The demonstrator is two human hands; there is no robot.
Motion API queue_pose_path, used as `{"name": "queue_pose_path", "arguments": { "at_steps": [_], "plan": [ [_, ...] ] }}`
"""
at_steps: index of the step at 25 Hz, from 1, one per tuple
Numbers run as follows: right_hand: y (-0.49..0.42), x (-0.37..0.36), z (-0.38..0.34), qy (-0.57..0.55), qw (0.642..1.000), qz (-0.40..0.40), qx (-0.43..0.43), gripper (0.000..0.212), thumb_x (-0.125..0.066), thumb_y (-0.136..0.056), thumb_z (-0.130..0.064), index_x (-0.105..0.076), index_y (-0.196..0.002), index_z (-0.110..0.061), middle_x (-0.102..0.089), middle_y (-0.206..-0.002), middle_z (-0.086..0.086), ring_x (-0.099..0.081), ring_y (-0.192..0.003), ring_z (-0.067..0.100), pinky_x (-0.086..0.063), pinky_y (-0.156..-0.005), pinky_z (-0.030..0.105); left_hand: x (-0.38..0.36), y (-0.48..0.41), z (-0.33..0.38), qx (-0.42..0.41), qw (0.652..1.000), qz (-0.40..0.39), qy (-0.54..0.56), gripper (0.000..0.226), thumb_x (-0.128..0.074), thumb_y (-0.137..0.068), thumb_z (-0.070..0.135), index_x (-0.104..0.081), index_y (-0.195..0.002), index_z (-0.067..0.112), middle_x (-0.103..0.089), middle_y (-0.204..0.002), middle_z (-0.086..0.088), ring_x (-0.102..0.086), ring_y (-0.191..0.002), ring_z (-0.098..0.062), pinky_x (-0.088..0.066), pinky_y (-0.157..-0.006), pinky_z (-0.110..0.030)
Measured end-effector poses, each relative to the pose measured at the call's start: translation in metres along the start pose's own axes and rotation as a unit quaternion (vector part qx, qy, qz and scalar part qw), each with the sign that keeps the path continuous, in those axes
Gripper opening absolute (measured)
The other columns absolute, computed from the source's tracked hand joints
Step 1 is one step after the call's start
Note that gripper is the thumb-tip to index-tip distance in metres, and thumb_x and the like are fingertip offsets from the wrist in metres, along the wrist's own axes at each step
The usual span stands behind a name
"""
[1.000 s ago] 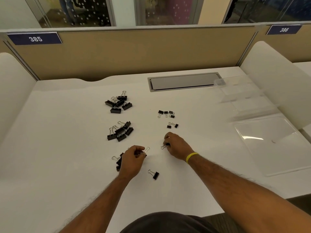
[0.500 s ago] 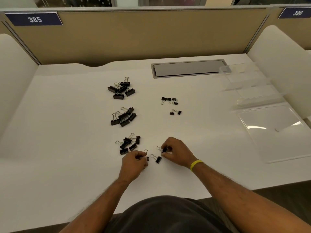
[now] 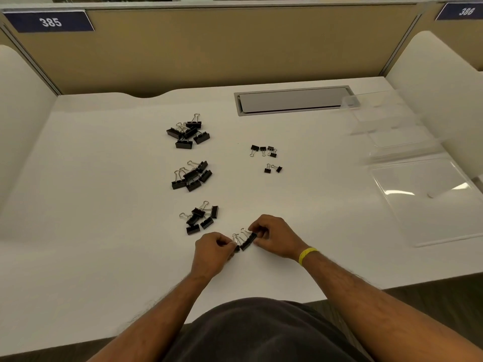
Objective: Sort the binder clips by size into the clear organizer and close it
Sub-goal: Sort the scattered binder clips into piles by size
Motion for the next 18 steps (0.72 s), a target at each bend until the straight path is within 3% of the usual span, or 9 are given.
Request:
{"name": "queue_pose_path", "arguments": {
  "at_steps": [5, 8, 13, 18],
  "plan": [
    [0.003, -0.001, 0.001, -0.009, 1.0, 0.013, -0.006, 0.031, -0.06, -0.076, 0.003, -0.07, -0.101, -0.013, -0.065, -0.093, -0.001, -0.06, -0.08, 0.007, -0.049, -0.07, 0.014, -0.001, 0.001, 0.0, -0.017, 0.999, 0.008, -0.028, 0.016, -0.065, -0.091, 0.026, -0.073, -0.091, 0.012, -0.073, -0.072, 0.001, -0.07, -0.063, -0.009, -0.06, -0.071, -0.03],
    [0.003, -0.001, 0.004, -0.028, 0.999, 0.029, -0.017, 0.032, -0.055, -0.076, 0.006, -0.071, -0.099, -0.009, -0.066, -0.092, -0.002, -0.06, -0.078, 0.004, -0.048, -0.07, 0.012, 0.005, 0.0, -0.001, -0.031, 0.998, 0.008, -0.049, 0.016, -0.061, -0.093, 0.025, -0.071, -0.084, 0.017, -0.071, -0.066, 0.003, -0.069, -0.06, -0.01, -0.06, -0.07, -0.032],
    [0.0, 0.0, 0.005, -0.053, 0.998, 0.03, -0.034, 0.029, -0.057, -0.077, 0.007, -0.071, -0.098, -0.009, -0.066, -0.093, -0.004, -0.06, -0.077, 0.002, -0.048, -0.07, 0.012, 0.013, -0.005, 0.004, -0.058, 0.993, 0.029, -0.096, 0.018, -0.059, -0.094, 0.024, -0.072, -0.086, 0.015, -0.067, -0.071, 0.008, -0.066, -0.068, -0.007, -0.046, -0.064, -0.014],
    [-0.005, 0.002, 0.003, -0.048, 0.997, 0.054, -0.03, 0.02, -0.062, -0.079, 0.002, -0.07, -0.09, -0.012, -0.065, -0.089, -0.005, -0.059, -0.075, 0.004, -0.046, -0.067, 0.012, 0.011, -0.013, 0.019, -0.099, 0.989, 0.021, -0.108, 0.016, -0.06, -0.093, 0.025, -0.069, -0.082, 0.021, -0.066, -0.076, 0.013, -0.063, -0.074, -0.003, -0.04, -0.063, -0.009]
  ]
}}
Point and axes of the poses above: each hand's wrist, its own y-axis away from the middle knuckle, its own x-axis out of the back of the hand, z = x × y, the point moved 2 cm from there along -y, towards the middle knuckle
